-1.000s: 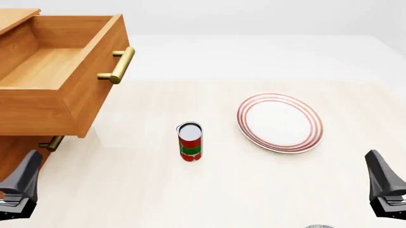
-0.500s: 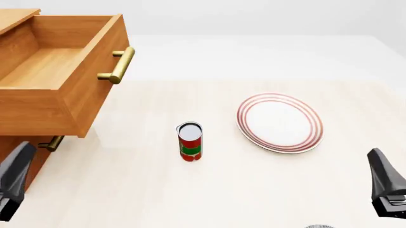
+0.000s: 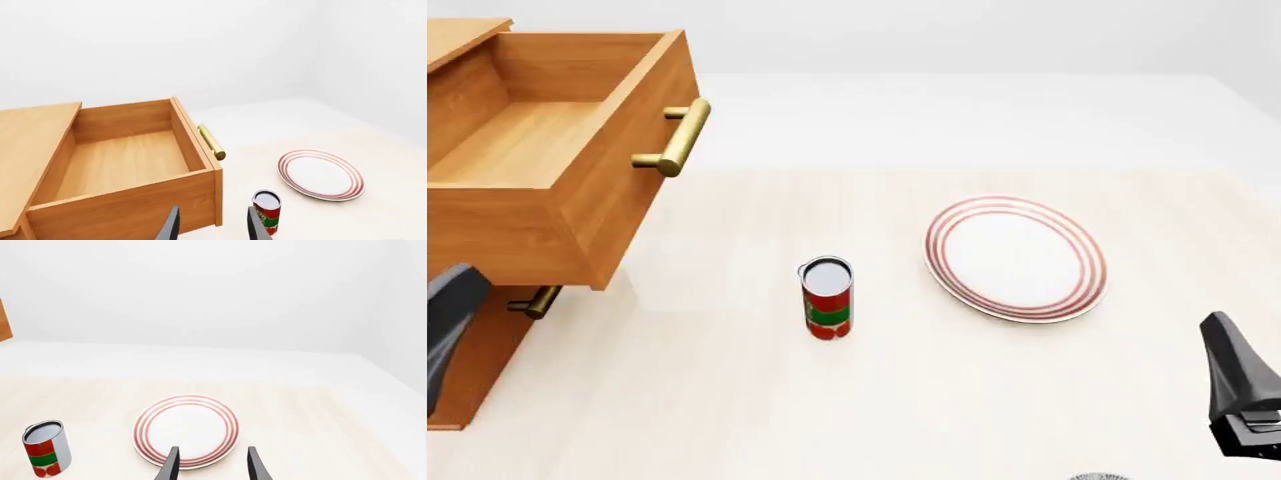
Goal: Put the bowl in the top drawer of the cabinet.
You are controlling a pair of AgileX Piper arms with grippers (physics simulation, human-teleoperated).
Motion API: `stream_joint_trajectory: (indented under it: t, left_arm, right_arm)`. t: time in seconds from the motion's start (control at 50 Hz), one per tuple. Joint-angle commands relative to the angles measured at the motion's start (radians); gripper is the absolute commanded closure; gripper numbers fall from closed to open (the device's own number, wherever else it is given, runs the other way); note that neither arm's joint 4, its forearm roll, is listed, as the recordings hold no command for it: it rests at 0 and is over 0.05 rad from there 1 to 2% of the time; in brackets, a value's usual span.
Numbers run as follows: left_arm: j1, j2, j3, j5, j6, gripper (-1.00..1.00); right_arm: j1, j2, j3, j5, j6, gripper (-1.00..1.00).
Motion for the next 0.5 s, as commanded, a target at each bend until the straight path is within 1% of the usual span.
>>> stream_joint_trajectory:
  t: [0.02, 0.12, 0.36, 0.5]
  left_arm:
    - [-0.100, 0.056, -0.075, 0.004, -0.040, -1.00]
    - [-0.132, 0.085, -0.085, -0.001, -0.053, -1.00]
    - [-0.247, 0.201, -0.103, -0.034, -0.075, -1.00]
    - [-0.279, 0.252, -0.129, -0.030, -0.114, -1.00]
  right_arm:
    - [0.000, 0.000, 0.000, 0.000, 0.000, -1.00]
    - [0.000, 0.000, 0.000, 0.000, 0.000, -1.00]
    - [0.000, 0.000, 0.000, 0.000, 0.000, -1.00]
    - [0.000, 0.000, 0.000, 0.000, 0.000, -1.00]
